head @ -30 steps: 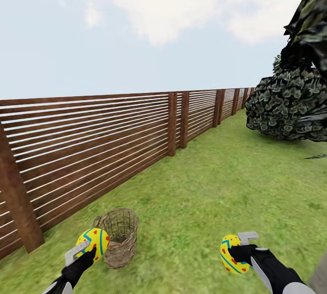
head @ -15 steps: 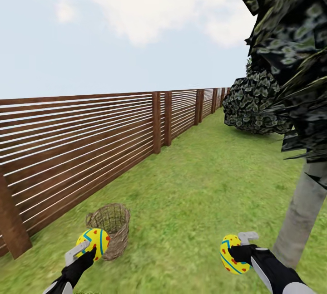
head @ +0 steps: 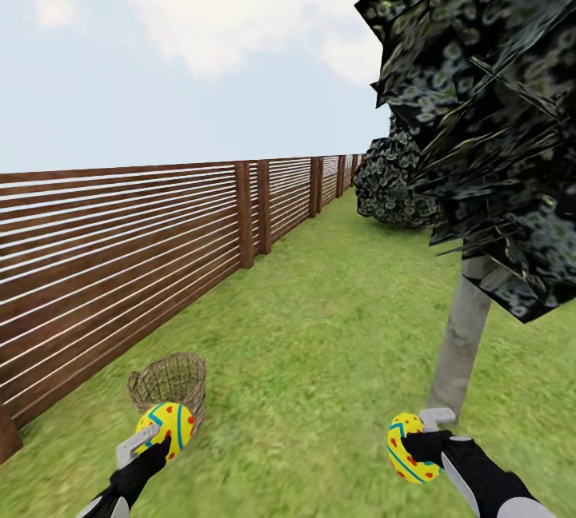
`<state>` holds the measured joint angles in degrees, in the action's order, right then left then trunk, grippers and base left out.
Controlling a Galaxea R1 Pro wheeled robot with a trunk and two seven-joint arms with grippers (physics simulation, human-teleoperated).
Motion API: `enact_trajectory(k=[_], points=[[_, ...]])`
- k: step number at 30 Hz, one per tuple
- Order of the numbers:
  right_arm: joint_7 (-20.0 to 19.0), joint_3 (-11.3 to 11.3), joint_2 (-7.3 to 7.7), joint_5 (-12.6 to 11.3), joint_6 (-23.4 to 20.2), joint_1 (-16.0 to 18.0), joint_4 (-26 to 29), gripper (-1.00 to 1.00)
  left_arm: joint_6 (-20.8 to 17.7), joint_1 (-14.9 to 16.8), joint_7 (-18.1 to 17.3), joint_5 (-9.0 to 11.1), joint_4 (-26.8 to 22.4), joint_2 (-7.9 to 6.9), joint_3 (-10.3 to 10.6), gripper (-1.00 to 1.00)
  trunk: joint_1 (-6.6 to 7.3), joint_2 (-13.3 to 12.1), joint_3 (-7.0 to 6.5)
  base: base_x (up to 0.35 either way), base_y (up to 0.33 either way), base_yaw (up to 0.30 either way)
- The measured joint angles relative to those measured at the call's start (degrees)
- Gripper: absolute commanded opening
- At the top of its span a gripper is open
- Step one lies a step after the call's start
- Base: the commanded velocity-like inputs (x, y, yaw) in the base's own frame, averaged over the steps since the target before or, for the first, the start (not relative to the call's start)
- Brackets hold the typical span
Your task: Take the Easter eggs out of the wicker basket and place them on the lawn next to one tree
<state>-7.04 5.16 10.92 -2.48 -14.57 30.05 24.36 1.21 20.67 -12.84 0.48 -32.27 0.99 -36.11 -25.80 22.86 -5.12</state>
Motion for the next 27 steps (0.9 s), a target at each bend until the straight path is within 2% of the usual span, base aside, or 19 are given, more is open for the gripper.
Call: enact_trajectory(k=[23, 27], points=[[0.0, 0.3, -0.07, 0.3, -0.3, 0.0, 0.0, -1.0, 0.1, 0.0, 0.0, -0.1, -0.4, 0.2, 0.0, -1.0, 0.0, 0.0, 0.0, -0.343, 0.0, -0.263], [0.0, 0.4, -1.0, 0.4, -0.3, 0.0, 0.0, -1.0, 0.1, 0.0, 0.0, -0.1, -0.6, 0.14, 0.0, -1.0, 0.0, 0.0, 0.1, -0.343, 0.0, -0.268]])
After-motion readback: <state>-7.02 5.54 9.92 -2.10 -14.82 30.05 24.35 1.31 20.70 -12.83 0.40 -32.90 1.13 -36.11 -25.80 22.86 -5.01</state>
